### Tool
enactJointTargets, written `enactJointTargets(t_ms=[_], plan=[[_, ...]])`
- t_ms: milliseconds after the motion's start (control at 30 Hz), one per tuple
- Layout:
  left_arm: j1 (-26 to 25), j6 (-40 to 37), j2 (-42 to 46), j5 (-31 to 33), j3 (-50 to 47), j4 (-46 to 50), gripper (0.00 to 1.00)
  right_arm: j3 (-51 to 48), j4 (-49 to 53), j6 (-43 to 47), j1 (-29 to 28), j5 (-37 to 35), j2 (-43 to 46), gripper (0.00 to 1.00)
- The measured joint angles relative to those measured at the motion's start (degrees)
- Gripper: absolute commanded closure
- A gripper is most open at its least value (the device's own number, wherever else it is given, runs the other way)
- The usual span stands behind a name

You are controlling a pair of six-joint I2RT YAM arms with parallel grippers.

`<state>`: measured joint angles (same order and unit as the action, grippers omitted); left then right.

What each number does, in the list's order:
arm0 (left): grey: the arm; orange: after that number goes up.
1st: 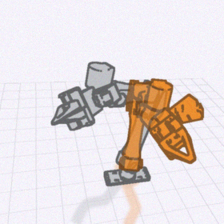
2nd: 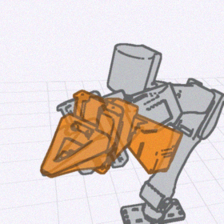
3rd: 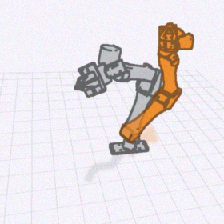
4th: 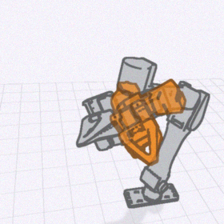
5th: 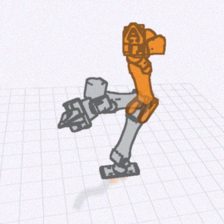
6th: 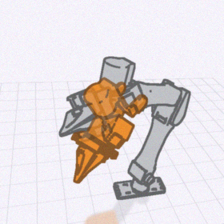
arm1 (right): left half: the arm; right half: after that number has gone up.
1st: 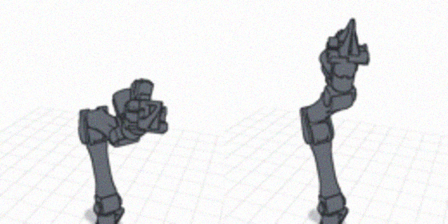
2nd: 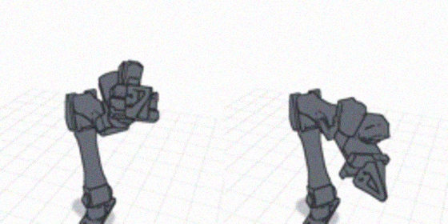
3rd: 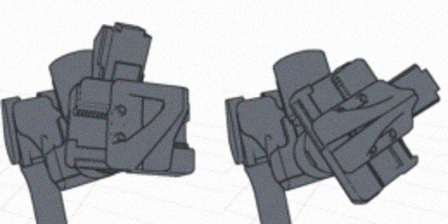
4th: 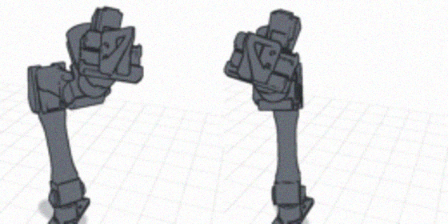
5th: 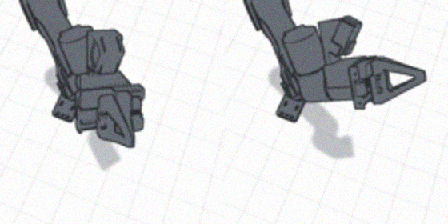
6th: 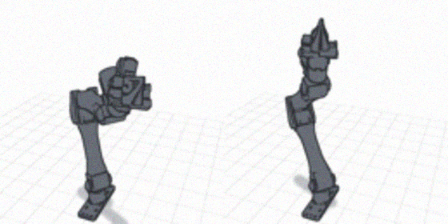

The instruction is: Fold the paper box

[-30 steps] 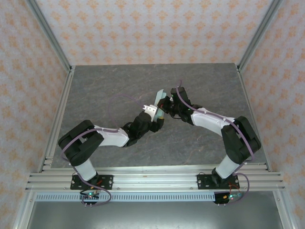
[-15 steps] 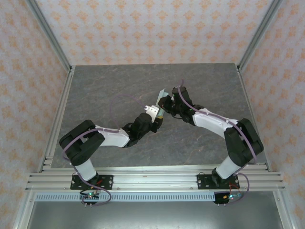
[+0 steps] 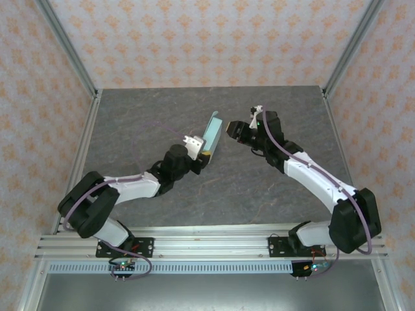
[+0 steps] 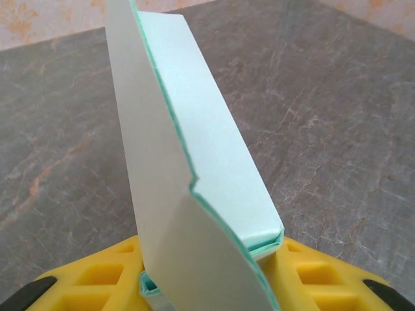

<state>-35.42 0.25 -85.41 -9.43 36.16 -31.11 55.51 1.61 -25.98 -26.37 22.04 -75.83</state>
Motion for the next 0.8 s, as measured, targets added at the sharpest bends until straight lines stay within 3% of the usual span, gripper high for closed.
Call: enactJointTargets(t_ms=[367, 600, 800], plan=[[7.72, -12.11, 3.28, -20.22, 7.04, 17.53, 0.68, 1.84, 3.91, 38.47, 7.72, 10.78, -1.27, 0.50], [12.15, -21.00, 2.64, -30.51, 11.89, 25.49, 0.68, 2.82, 5.60, 53.96, 13.31, 19.43, -6.38, 0.51], [12.59, -28.41, -1.88, -36.92, 18.58, 35.47, 0.68, 8.00, 12.61, 63.73, 13.77, 24.63, -10.71, 0.52]])
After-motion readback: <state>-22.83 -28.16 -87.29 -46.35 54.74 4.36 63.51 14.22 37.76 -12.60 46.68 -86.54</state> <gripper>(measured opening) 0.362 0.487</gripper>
